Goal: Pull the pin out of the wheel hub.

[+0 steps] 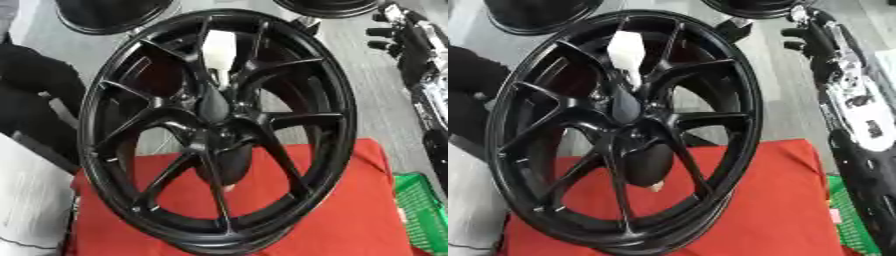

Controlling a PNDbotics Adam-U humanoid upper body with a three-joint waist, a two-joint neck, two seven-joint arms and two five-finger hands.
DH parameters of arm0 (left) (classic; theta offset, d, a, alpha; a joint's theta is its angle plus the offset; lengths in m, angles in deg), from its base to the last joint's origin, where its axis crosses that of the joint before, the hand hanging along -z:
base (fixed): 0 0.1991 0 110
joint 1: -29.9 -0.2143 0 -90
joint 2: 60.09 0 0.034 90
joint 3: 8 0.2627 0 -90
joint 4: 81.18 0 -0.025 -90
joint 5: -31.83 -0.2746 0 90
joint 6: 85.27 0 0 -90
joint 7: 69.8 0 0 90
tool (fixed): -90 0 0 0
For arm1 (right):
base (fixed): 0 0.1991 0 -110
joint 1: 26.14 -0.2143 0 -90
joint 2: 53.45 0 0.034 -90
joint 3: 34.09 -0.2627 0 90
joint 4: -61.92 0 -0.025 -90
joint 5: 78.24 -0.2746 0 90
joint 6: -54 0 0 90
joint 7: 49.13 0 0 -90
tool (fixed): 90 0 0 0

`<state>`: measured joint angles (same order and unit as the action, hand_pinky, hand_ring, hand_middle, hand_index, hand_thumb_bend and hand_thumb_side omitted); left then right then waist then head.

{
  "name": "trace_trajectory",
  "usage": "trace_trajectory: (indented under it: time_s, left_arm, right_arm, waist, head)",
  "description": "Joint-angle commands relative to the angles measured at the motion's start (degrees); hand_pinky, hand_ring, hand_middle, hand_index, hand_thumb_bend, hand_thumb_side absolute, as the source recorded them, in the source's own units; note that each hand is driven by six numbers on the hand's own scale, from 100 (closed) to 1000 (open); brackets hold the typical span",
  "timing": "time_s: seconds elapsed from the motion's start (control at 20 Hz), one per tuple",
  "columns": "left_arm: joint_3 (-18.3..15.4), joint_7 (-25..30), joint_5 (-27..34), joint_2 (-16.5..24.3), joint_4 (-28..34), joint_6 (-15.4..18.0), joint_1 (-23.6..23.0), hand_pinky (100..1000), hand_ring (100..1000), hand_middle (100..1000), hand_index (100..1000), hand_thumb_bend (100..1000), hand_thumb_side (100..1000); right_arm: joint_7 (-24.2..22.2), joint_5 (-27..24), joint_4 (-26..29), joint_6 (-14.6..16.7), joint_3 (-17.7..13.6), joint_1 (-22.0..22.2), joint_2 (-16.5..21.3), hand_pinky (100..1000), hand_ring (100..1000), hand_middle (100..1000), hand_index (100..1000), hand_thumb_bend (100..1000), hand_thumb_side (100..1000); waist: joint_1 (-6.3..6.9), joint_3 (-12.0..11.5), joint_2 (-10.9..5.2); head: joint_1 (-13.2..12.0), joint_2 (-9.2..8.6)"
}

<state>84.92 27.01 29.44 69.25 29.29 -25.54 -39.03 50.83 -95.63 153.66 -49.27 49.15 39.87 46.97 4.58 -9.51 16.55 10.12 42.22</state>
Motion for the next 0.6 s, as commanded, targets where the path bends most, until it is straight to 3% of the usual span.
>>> trace_trajectory:
  time_s: [0.05,0.1,0.15,0.2,0.35,0.45,0.6]
  left_arm:
    - [-1.6,-1.0,-0.1,0.5,-2.4,1.3,-0.9,769,775,656,545,338,100]
    - [-1.5,-0.6,-0.1,0.3,-3.3,2.0,-1.2,783,791,692,658,428,100]
    - [-1.5,-0.1,-0.4,0.1,-4.1,2.8,-1.4,808,828,762,794,607,185]
    - [-1.6,0.3,-1.0,-0.1,-4.8,3.5,-1.7,821,844,786,826,743,368]
    - [-2.0,1.6,-3.4,-0.7,-6.4,5.5,-2.2,840,857,799,843,973,648]
    - [-2.5,2.1,-4.2,-1.2,-7.1,6.6,-2.5,838,856,798,842,1000,744]
    - [-3.1,1.5,-3.8,-1.5,-7.9,7.1,-2.6,834,854,796,841,975,716]
  right_arm:
    - [0.5,-0.3,1.4,0.1,-0.9,-0.5,1.7,788,783,807,825,100,633]
    - [0.6,-0.3,1.4,0.1,-0.9,-0.5,1.7,788,783,807,825,100,634]
    - [0.6,-0.3,1.4,0.1,-0.9,-0.5,1.7,788,784,807,825,100,635]
    - [0.6,-0.3,1.4,0.1,-0.9,-0.5,1.7,788,784,807,825,100,637]
    - [0.4,-0.3,1.3,0.1,-0.8,-0.4,1.7,788,784,807,825,100,641]
    - [0.5,-0.3,1.3,0.1,-0.9,-0.4,1.7,789,784,807,825,100,642]
    - [0.5,-0.4,1.3,0.2,-0.9,-0.4,1.7,789,784,808,826,100,641]
  waist:
    - [-0.18,-0.1,-0.86]
    - [-0.20,-0.1,-0.85]
    - [-0.24,-0.1,-0.83]
    - [-0.28,-0.1,-0.79]
    - [-0.29,-0.1,-0.71]
    - [-0.28,-0.2,-0.72]
    - [-0.26,-0.2,-0.78]
  head:
    - [0.1,-0.29]
    - [0.2,-0.39]
    - [0.4,-0.47]
    - [0.5,-0.53]
    - [0.6,-0.54]
    - [0.7,-0.53]
    - [0.8,-0.56]
